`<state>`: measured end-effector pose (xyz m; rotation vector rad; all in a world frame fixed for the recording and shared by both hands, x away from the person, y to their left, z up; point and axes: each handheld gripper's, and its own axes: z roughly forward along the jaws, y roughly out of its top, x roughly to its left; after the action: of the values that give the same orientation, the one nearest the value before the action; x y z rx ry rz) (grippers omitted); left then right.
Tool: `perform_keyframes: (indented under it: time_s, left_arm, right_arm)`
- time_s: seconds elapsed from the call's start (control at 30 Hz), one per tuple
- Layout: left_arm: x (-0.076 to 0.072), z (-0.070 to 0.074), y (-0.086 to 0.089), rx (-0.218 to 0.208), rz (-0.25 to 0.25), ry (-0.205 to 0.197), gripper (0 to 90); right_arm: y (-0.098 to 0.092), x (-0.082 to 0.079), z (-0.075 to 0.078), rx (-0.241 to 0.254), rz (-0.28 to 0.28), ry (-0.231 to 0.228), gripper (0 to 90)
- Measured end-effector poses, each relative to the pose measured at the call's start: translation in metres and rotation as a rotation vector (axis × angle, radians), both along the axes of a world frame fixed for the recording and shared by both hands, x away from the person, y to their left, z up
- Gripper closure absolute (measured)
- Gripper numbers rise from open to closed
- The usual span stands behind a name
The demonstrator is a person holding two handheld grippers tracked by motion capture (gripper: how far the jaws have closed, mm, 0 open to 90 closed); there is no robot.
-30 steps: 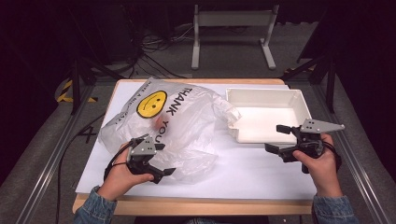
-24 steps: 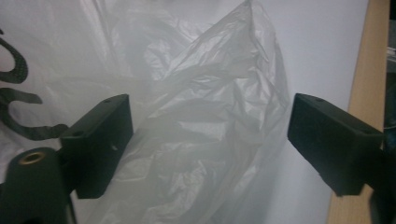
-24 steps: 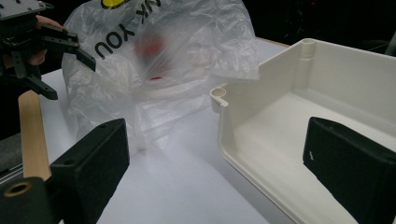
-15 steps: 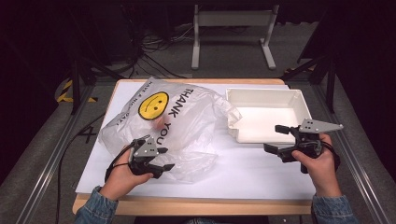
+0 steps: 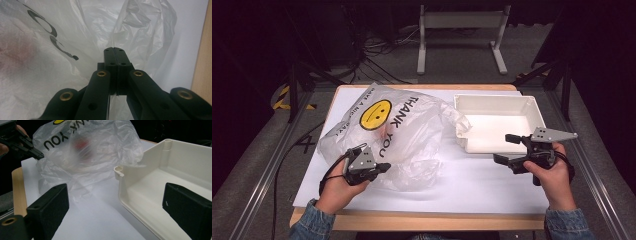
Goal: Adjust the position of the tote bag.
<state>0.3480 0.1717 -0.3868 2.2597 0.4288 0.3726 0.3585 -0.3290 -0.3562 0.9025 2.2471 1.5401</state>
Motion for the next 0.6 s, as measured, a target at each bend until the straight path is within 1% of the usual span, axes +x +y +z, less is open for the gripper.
perform_keyframes:
  time_s: [0.1, 0.13, 0.2, 0.27, 0.3, 0.4, 0.5, 0.6]
  left_arm:
    - [-0.003, 0.007, 0.007, -0.018, 0.006, -0.014, 90.0]
    - [-0.003, 0.007, 0.007, -0.018, 0.006, -0.014, 90.0]
    - [-0.006, 0.013, 0.014, -0.026, 0.01, -0.03, 90.0]
    - [-0.008, 0.016, 0.021, -0.037, 0.024, -0.04, 90.0]
    - [-0.009, 0.018, 0.026, -0.049, 0.039, -0.042, 90.0]
    - [-0.013, 0.023, 0.037, -0.061, 0.064, -0.054, 90.0]
    - [-0.018, 0.026, 0.05, -0.06, 0.085, -0.055, 90.0]
    - [-0.021, 0.027, 0.061, -0.05, 0.103, -0.055, 90.0]
  right_arm:
    - [0.001, 0.001, 0.0, 0.001, 0.004, 0.0, 7.2]
    - [0.001, 0.001, 0.0, 0.001, 0.004, 0.0, 7.2]
    - [0.002, 0.001, 0.0, 0.003, 0.005, 0.001, 7.2]
    - [0.003, 0.003, 0.0, 0.005, 0.007, 0.002, 7.2]
    - [0.004, 0.004, 0.0, 0.006, 0.01, 0.001, 7.2]
    - [0.007, 0.008, 0.0, 0.006, 0.021, 0.0, 7.2]
    - [0.013, 0.012, 0.0, 0.003, 0.038, 0.001, 7.1]
    - [0.018, 0.016, 0.0, 0.003, 0.052, 0.003, 7.2]
